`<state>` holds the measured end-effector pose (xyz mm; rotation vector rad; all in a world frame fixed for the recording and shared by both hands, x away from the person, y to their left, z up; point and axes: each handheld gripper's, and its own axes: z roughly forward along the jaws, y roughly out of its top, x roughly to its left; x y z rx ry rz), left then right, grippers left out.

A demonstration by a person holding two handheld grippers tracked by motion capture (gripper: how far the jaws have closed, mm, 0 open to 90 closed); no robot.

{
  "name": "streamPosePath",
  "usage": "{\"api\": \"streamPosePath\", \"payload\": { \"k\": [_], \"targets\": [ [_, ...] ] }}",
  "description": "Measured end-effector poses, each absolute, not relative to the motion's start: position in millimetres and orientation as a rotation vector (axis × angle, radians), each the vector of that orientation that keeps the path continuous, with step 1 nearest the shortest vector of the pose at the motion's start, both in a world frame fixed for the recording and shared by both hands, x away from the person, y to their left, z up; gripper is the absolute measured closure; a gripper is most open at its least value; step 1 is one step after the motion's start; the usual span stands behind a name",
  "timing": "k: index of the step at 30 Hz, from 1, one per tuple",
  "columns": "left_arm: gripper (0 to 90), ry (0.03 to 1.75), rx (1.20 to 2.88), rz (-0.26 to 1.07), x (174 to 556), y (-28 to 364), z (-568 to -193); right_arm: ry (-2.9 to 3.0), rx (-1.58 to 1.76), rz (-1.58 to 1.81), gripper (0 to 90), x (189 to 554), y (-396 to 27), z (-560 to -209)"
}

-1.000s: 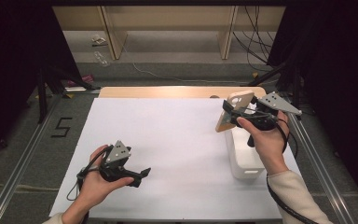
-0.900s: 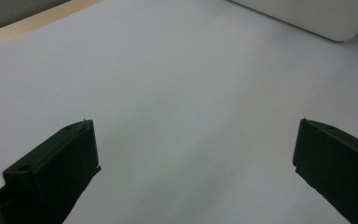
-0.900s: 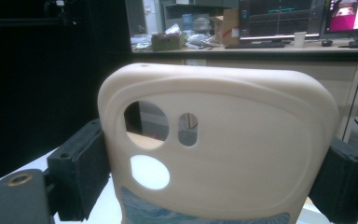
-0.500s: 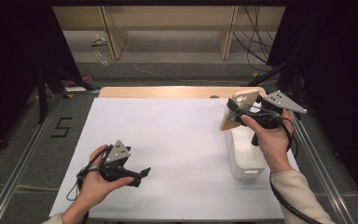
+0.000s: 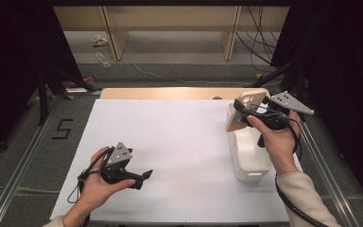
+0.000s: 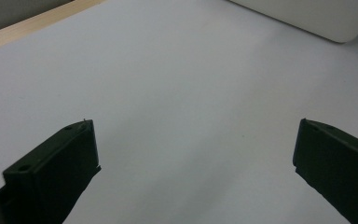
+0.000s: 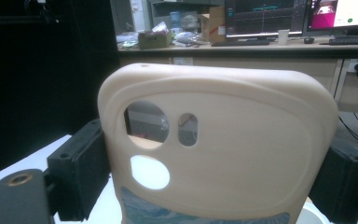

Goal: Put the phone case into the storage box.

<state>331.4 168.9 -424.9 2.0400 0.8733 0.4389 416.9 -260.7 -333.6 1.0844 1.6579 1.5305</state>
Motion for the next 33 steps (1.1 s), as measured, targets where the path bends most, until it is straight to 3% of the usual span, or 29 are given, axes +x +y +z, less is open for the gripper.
{"api": "streamPosePath", "payload": {
  "k": [33],
  "targets": [
    [0.0, 0.875, 2.037, 0.439, 332, 169, -425, 1.629, 1.126, 1.487, 13.4, 422, -275, -336]
  ]
}}
